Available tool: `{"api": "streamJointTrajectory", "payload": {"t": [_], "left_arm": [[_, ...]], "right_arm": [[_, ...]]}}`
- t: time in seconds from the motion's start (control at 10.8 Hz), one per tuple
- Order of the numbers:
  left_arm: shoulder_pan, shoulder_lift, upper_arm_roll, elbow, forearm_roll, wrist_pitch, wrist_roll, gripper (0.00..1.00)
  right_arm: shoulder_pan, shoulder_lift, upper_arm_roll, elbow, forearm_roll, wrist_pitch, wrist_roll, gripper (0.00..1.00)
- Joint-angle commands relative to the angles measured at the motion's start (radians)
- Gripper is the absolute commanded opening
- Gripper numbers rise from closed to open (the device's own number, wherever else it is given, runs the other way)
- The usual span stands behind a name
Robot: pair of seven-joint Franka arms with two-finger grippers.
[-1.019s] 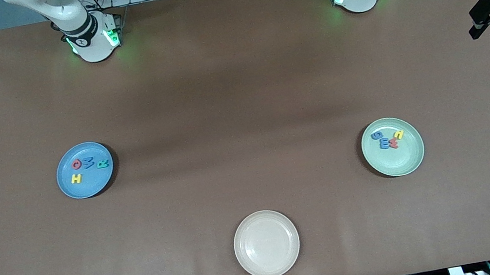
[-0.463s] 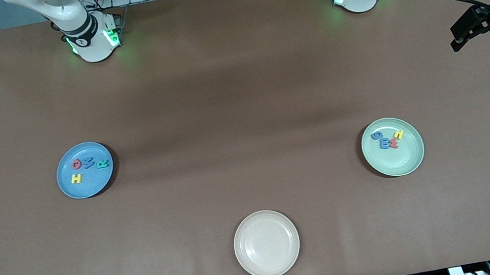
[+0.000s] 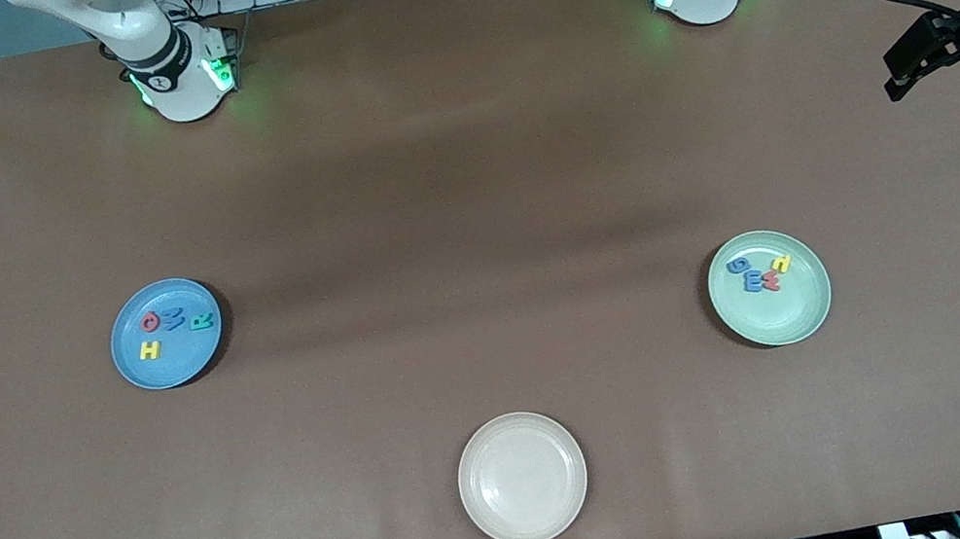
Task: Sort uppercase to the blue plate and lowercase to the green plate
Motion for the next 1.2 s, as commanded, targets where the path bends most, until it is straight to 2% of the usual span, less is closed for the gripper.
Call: {"api": "streamJointTrajectory", "payload": {"t": [0.0,0.46,1.11], "left_arm": [[-0.011,-0.013,0.002,-0.01,0.036,-0.008,-0.026,1.0],[-0.023,-0.005,0.0,-0.007,0.05,-0.006,-0.094,1.0],[-0.023,0.01,0.007,0.002,0.035,0.006,-0.017,1.0]], "right_arm": [[-0.017,-0.01,0.014,0.004,-0.009,-0.014,-0.008,1.0],[-0.014,-0.01,0.02,0.004,-0.008,-0.014,-0.004,1.0],[-0.012,-0.01,0.022,0.013,-0.002,-0.015,0.004,1.0]]}}
